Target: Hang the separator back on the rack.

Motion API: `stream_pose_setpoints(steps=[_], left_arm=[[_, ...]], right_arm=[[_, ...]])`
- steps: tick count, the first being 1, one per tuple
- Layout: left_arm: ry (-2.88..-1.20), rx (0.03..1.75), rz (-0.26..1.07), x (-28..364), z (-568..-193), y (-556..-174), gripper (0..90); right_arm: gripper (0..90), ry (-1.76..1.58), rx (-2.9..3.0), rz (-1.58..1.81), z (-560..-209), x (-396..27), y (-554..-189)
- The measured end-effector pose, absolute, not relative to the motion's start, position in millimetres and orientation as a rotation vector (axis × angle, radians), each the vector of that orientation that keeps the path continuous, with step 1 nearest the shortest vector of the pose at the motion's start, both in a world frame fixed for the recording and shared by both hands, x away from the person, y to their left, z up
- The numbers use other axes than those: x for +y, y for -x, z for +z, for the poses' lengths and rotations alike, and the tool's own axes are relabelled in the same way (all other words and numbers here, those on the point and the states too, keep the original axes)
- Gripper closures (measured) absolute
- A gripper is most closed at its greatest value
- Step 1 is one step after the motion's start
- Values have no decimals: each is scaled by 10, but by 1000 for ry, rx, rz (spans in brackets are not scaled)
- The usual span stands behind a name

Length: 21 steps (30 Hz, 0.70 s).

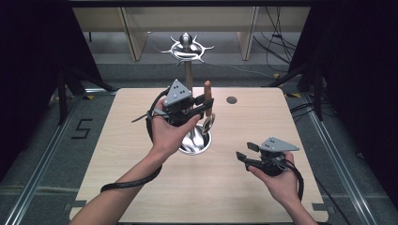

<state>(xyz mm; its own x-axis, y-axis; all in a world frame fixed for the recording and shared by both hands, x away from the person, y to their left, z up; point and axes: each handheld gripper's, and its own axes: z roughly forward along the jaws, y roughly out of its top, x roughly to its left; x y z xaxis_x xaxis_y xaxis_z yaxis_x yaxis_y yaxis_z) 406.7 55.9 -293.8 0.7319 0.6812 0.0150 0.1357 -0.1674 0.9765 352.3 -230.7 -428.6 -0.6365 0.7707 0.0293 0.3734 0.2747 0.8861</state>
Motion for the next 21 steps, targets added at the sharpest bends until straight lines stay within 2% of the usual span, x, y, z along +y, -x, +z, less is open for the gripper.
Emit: stream_pose_setpoints(steps=[21], left_arm=[[-1706, 668, 551, 490, -2763, -4131, 717]], right_arm=[[430, -1052, 2148, 1320, -4286, -2290, -3516]])
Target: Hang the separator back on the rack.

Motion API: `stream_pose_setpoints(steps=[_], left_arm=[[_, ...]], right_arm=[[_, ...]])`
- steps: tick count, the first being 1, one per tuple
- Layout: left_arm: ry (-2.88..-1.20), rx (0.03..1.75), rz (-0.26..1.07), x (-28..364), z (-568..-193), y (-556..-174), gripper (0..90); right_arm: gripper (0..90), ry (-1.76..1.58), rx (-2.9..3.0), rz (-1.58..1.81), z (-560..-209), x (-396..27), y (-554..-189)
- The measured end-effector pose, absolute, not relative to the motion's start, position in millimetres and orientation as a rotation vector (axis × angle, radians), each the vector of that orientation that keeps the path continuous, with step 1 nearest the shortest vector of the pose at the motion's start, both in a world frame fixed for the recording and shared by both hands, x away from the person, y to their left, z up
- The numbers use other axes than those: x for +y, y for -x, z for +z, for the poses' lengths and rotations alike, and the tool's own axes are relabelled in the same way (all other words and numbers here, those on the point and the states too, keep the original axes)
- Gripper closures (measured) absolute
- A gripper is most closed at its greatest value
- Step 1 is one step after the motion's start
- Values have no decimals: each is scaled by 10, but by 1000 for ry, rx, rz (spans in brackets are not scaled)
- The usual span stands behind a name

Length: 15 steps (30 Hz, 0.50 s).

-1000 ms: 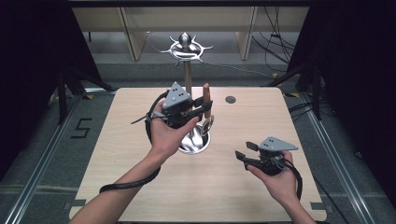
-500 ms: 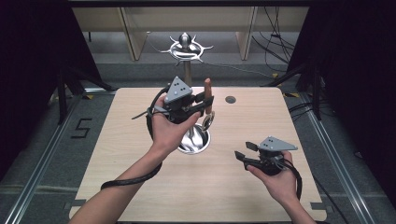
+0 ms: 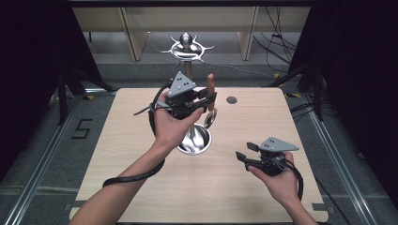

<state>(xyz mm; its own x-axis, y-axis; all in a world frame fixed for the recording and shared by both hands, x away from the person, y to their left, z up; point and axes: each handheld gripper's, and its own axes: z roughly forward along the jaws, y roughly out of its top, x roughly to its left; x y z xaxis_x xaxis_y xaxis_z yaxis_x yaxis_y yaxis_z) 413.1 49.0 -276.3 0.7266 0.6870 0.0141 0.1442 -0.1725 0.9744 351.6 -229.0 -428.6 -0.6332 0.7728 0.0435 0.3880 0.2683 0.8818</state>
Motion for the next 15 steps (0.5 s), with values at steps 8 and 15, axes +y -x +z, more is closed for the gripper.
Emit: stream_pose_setpoints(steps=[8, 15], left_arm=[[-1694, 671, 560, 481, -2672, -4152, 717], [-1691, 682, 560, 483, -2601, -4182, 717]], right_arm=[[430, -1028, 2163, 1315, -4290, -2293, -3532], [431, -1037, 2159, 1326, -4294, -2279, -3528]])
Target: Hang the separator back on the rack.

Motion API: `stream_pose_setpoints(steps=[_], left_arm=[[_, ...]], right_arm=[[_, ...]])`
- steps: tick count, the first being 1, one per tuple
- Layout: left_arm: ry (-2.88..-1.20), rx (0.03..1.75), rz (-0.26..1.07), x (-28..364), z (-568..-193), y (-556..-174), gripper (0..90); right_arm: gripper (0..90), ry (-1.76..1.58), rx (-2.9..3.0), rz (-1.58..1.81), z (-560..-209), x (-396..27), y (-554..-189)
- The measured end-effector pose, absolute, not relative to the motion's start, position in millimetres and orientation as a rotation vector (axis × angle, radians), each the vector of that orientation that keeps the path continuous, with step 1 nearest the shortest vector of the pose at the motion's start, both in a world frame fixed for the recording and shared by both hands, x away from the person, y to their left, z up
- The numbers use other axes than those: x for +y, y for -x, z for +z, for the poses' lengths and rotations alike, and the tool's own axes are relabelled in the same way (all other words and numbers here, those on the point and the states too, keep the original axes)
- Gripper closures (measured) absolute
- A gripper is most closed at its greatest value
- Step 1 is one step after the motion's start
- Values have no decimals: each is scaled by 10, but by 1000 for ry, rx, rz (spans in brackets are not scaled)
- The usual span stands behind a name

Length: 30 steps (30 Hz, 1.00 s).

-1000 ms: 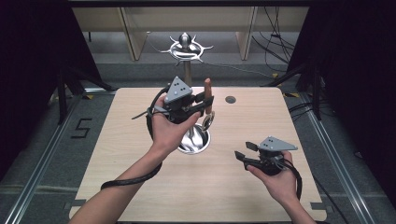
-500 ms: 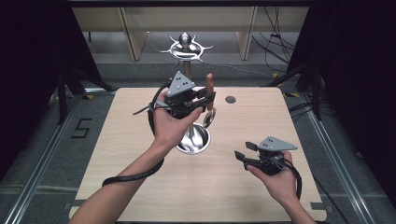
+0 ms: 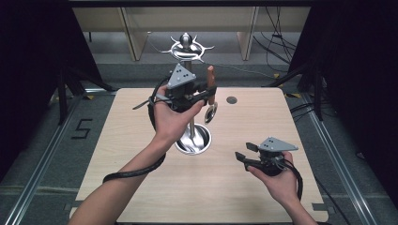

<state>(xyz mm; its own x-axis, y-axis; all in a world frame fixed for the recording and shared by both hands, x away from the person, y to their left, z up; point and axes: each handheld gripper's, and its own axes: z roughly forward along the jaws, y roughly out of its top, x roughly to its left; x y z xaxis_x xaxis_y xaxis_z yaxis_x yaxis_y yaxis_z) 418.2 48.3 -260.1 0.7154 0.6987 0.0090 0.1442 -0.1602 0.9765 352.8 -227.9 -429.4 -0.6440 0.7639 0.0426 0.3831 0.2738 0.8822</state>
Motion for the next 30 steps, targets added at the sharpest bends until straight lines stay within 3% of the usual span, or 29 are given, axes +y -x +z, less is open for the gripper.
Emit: stream_pose_setpoints(steps=[30], left_arm=[[-1650, 722, 534, 553, -2486, -4289, 716]], right_arm=[[431, -1053, 2187, 1312, -4313, -2282, -3525]])
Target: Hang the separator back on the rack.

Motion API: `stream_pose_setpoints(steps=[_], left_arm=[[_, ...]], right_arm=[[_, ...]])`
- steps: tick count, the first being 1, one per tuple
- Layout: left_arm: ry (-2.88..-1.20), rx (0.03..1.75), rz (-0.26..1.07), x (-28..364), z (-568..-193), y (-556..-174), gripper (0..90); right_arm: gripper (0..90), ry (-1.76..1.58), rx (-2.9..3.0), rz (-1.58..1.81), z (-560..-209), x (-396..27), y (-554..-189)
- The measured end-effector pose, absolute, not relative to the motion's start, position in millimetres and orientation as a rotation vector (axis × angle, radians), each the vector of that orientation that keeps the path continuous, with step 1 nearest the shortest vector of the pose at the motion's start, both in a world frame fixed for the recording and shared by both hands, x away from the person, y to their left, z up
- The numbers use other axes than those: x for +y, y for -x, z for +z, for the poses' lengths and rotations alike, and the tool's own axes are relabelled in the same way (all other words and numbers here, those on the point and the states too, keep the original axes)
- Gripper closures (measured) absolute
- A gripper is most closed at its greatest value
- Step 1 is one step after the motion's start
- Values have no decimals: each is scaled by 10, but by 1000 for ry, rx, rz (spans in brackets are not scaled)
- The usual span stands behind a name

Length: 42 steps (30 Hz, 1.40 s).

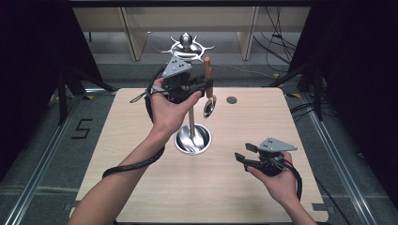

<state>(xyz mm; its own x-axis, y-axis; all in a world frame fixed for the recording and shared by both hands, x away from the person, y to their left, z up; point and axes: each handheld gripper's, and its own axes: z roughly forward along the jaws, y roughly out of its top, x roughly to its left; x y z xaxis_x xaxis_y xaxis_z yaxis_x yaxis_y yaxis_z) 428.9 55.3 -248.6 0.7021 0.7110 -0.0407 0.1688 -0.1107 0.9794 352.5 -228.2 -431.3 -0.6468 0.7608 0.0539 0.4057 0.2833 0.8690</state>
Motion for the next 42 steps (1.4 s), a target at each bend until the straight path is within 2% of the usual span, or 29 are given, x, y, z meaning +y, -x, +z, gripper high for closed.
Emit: stream_pose_setpoints(steps=[29, 34, 42], left_arm=[[-1593, 775, 536, 705, -2605, -4329, 697], [-1563, 815, 529, 725, -2646, -4263, 636], [-1647, 728, 624, 926, -2792, -4038, 495]], right_arm=[[432, -1049, 2177, 1314, -4333, -2270, -3526], [432, -1059, 2183, 1308, -4325, -2279, -3521], [431, -1029, 2173, 1305, -4317, -2321, -3542]])
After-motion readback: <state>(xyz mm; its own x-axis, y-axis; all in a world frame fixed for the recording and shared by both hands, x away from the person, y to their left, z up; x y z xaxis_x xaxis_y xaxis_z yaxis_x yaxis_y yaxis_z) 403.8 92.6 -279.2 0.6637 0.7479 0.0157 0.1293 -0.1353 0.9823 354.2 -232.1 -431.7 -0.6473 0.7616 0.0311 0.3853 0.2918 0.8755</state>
